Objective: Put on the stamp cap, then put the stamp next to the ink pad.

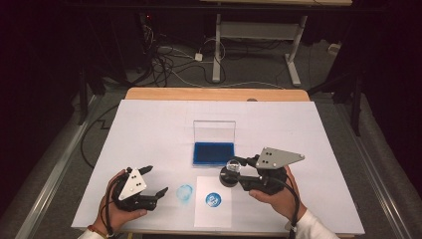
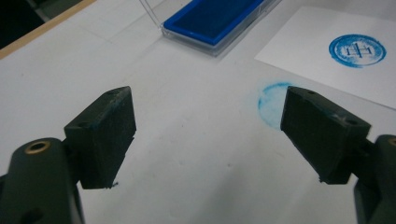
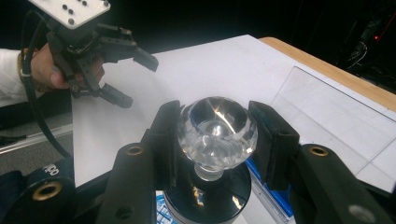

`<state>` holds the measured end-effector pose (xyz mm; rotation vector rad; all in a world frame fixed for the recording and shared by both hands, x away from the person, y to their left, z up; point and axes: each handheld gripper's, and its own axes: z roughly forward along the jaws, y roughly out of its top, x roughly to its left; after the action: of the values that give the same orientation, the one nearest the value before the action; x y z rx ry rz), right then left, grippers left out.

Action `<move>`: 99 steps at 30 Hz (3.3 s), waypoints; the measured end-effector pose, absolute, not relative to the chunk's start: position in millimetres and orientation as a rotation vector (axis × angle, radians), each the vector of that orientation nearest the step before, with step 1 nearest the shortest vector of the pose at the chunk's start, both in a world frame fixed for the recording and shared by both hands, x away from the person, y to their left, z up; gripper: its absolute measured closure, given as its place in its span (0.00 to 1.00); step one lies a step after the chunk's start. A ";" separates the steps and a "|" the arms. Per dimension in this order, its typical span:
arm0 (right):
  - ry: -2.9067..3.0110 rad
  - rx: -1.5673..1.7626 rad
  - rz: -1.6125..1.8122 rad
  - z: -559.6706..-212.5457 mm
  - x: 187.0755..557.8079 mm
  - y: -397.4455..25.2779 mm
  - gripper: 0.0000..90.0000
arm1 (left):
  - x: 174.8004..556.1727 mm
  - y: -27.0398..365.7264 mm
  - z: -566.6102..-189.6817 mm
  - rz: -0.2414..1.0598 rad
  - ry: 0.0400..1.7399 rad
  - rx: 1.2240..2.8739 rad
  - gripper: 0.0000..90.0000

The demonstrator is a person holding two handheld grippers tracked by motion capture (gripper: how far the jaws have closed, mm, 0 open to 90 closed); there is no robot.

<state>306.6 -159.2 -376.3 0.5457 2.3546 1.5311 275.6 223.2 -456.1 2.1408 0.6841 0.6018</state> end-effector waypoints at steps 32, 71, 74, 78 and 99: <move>2.244 0.749 1.417 -382.4 345.9 -190.5 0.63 | 266.2 232.9 -463.5 0.593 0.686 2.186 0.20; 2.285 0.992 1.141 -445.0 414.1 -181.7 0.63 | 269.3 227.1 -469.7 0.578 0.685 2.243 0.20; 2.284 0.989 1.142 -445.6 413.7 -182.1 0.63 | 269.7 226.9 -469.4 0.592 0.673 2.245 0.20; 2.287 0.998 1.149 -445.8 413.3 -183.0 0.63 | 269.2 227.0 -469.7 0.579 0.682 2.246 0.20; 2.255 0.961 1.139 -438.2 408.0 -182.3 0.44 | 269.5 225.7 -469.1 0.585 0.677 2.256 0.20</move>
<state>408.0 -182.3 -438.2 0.9614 2.2552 1.1390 269.5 225.7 -469.1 2.2557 0.6769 0.5849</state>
